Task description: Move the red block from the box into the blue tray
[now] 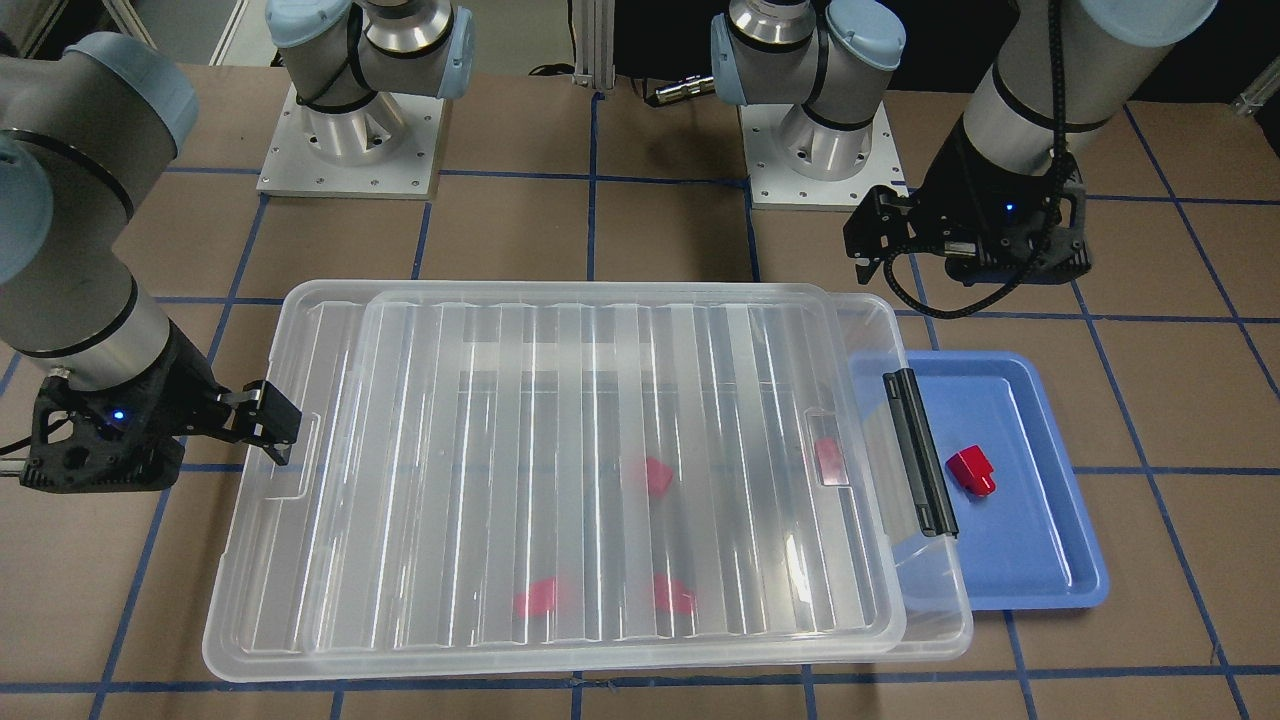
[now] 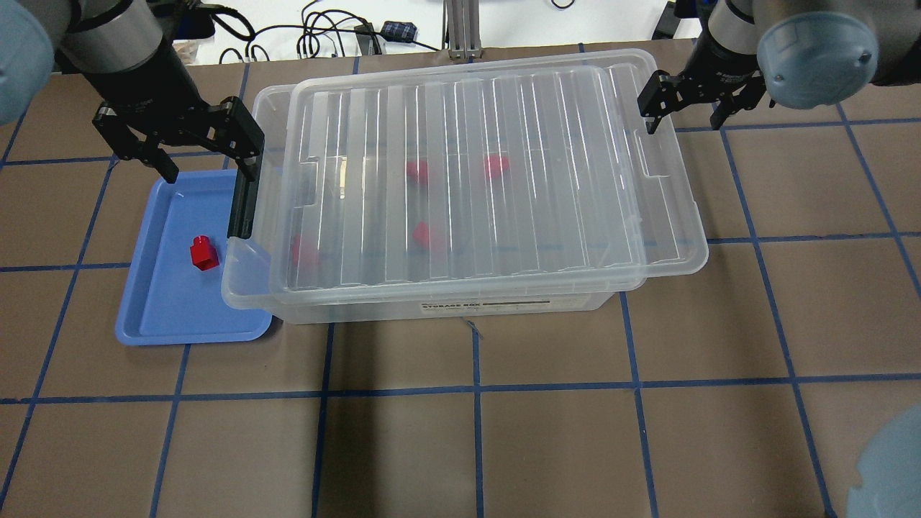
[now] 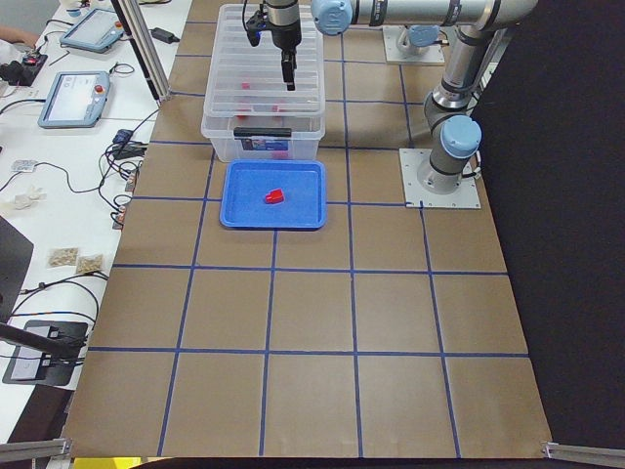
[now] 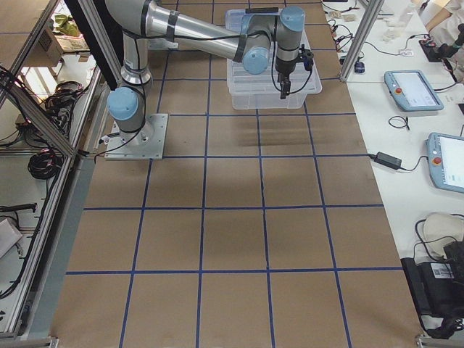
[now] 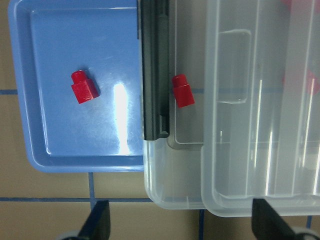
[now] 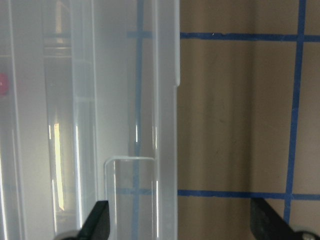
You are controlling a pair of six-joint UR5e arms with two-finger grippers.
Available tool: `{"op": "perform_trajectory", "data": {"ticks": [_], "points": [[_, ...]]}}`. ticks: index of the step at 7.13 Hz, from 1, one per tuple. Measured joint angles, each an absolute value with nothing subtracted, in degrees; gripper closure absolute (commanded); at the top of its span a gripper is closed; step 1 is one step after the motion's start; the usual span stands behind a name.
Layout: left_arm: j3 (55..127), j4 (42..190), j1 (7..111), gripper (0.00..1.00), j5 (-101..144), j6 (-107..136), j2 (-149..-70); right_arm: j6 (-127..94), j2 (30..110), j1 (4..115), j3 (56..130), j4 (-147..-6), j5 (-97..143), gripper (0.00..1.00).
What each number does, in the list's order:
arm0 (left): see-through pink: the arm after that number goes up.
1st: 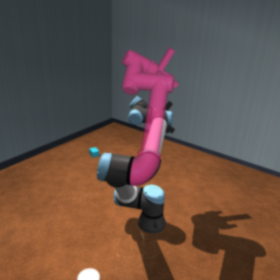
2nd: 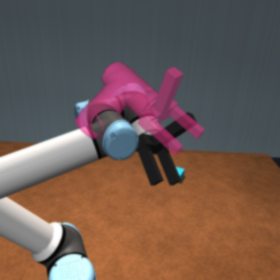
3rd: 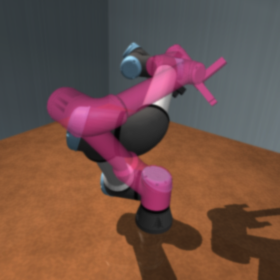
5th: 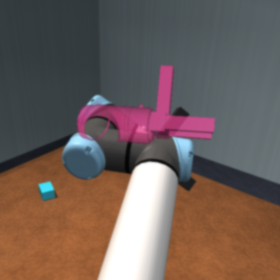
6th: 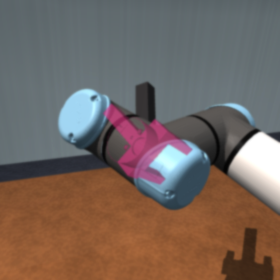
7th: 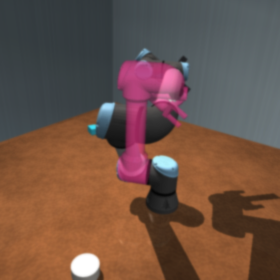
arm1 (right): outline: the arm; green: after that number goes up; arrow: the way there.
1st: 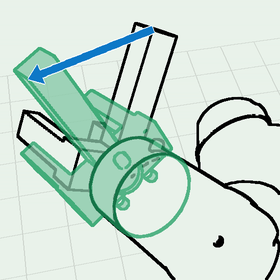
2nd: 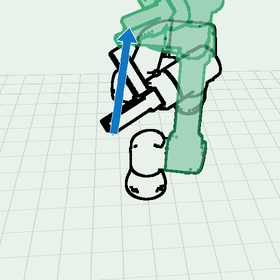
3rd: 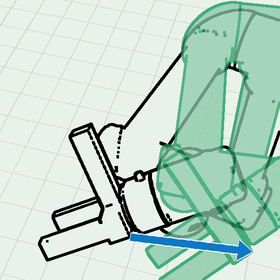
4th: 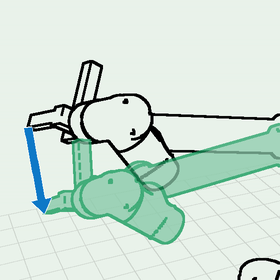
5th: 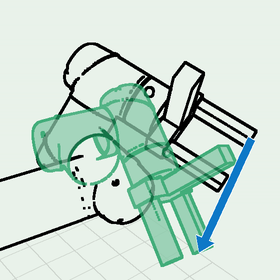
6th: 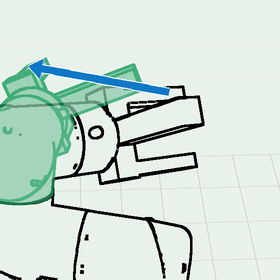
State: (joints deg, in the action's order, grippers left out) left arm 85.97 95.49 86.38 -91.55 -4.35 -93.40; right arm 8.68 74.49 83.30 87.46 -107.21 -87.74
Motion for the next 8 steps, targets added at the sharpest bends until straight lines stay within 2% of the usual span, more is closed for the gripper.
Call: {"op": "perform_trajectory", "data": {"ticks": [4,8], "points": [[86.97,95.18,86.91,0.00,-91.10,-4.12,-92.64,-1.30,82.58,89.55,84.18,-98.99,-88.61,0.00],[87.29,95.22,86.92,0.00,-91.67,-4.13,-92.49,-8.78,83.67,94.82,82.51,-94.37,-90.65,0.00]]}}
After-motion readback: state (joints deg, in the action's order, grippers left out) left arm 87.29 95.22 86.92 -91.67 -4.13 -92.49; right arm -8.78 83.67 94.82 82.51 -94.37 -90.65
